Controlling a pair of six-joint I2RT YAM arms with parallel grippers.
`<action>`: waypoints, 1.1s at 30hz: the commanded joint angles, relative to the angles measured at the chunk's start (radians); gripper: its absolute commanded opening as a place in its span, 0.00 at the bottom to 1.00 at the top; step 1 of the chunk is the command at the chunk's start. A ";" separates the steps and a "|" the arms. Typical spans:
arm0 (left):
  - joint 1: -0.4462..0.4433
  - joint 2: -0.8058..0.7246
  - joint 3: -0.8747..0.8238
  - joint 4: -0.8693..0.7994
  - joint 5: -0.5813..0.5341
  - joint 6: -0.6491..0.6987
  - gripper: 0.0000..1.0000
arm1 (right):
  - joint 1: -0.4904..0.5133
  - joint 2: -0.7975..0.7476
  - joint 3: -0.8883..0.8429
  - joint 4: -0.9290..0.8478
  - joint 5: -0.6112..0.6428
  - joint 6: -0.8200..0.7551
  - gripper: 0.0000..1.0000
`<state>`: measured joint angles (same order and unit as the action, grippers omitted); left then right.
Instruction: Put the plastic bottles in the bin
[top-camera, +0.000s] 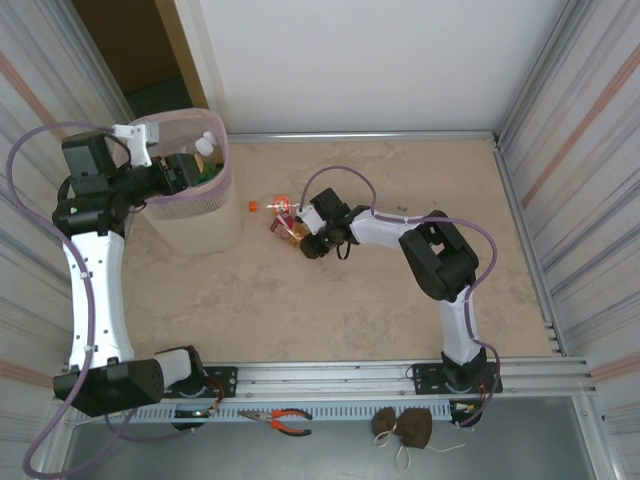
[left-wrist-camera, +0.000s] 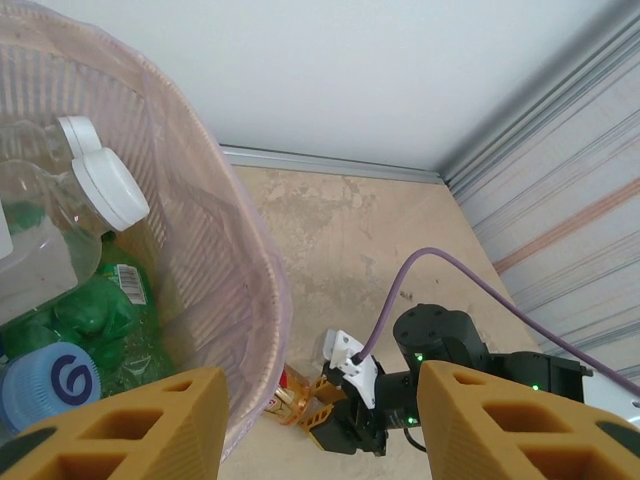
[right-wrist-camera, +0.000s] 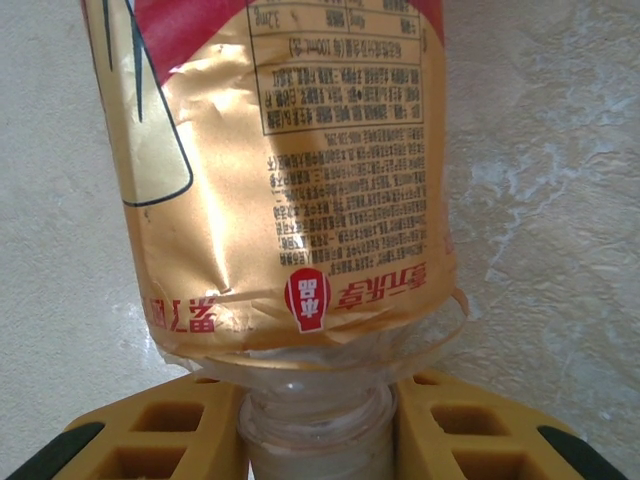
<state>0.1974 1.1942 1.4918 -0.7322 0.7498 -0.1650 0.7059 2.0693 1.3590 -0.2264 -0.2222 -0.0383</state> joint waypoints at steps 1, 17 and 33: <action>0.011 -0.032 -0.014 0.030 0.041 -0.025 0.53 | 0.019 -0.022 -0.041 -0.017 0.012 -0.018 0.27; -0.231 -0.068 -0.128 0.146 -0.150 -0.209 0.63 | 0.039 -0.375 -0.242 0.000 0.082 0.104 0.21; -0.701 0.075 -0.121 0.237 -0.605 -0.511 0.93 | 0.072 -0.700 -0.246 -0.070 0.259 0.149 0.20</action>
<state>-0.4648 1.2400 1.3384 -0.5213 0.2665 -0.6022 0.7731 1.4078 1.0962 -0.2634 -0.0025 0.0803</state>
